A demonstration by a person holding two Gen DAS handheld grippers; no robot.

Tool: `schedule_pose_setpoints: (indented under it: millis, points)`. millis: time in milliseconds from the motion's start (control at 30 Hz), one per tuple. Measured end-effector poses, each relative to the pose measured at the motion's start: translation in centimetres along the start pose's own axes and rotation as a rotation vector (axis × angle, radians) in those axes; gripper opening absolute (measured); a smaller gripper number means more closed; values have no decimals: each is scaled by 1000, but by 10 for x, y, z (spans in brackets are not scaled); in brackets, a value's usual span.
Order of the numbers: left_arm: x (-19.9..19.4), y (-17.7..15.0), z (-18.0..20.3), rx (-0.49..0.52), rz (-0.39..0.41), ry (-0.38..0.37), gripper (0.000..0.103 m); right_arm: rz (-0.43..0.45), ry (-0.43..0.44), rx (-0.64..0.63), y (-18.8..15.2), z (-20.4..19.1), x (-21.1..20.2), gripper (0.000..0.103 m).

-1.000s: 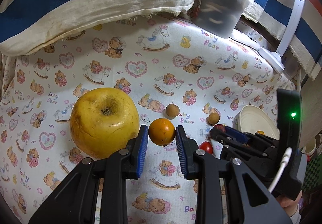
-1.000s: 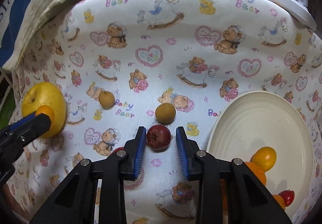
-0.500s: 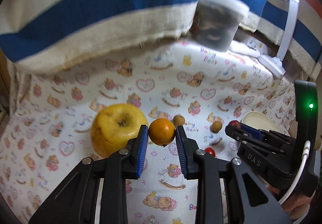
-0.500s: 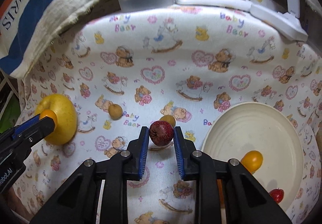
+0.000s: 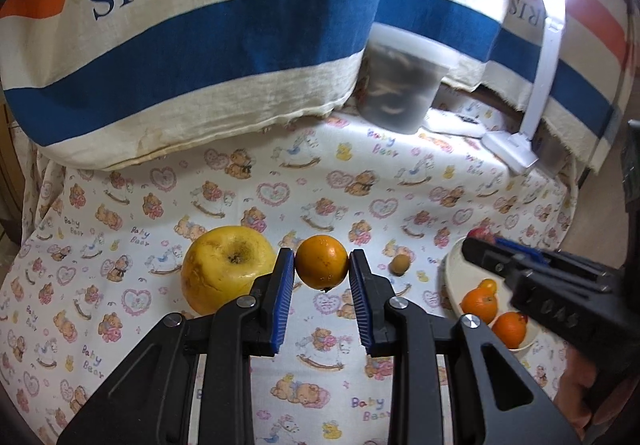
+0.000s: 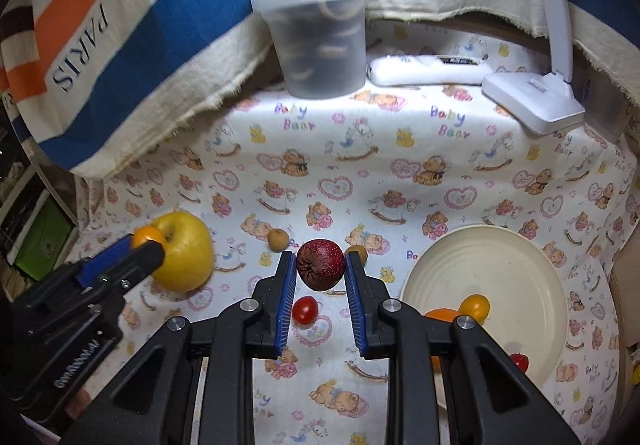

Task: Organize fruits
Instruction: 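Lift both held fruits and carry them over the white plate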

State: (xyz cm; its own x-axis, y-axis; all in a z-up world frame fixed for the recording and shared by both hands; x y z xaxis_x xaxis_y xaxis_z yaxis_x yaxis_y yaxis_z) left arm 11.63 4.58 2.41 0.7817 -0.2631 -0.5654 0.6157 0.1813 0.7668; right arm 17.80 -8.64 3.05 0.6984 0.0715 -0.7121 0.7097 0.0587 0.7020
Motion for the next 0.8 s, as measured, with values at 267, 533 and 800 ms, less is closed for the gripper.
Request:
schedule_pose_setpoints:
  millis: [267, 533, 800]
  points:
    - [-13, 15, 37, 85, 43, -28, 27, 189, -14, 113, -2, 59, -68, 26]
    - [-11, 23, 104, 163, 36, -133, 27, 319, -73, 147, -12, 131, -111, 26]
    - [22, 16, 161, 204, -66, -226, 27, 284, -73, 198, -32, 170, -92, 26]
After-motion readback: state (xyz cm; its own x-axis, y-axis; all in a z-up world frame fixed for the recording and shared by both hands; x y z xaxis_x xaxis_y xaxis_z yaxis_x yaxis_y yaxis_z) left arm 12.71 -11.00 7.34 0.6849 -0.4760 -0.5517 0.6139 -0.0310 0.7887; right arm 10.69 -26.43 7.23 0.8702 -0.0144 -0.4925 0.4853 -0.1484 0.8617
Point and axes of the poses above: each gripper's, at about its wrist camera, not at the fingertips, and x roughly the way its jaws point, z to its right, y to its top, the point moved 4 cm from there along x, roughly the way its jaws point, and after that the axes turned 11 degrees about -y, right-handed, at the moved point
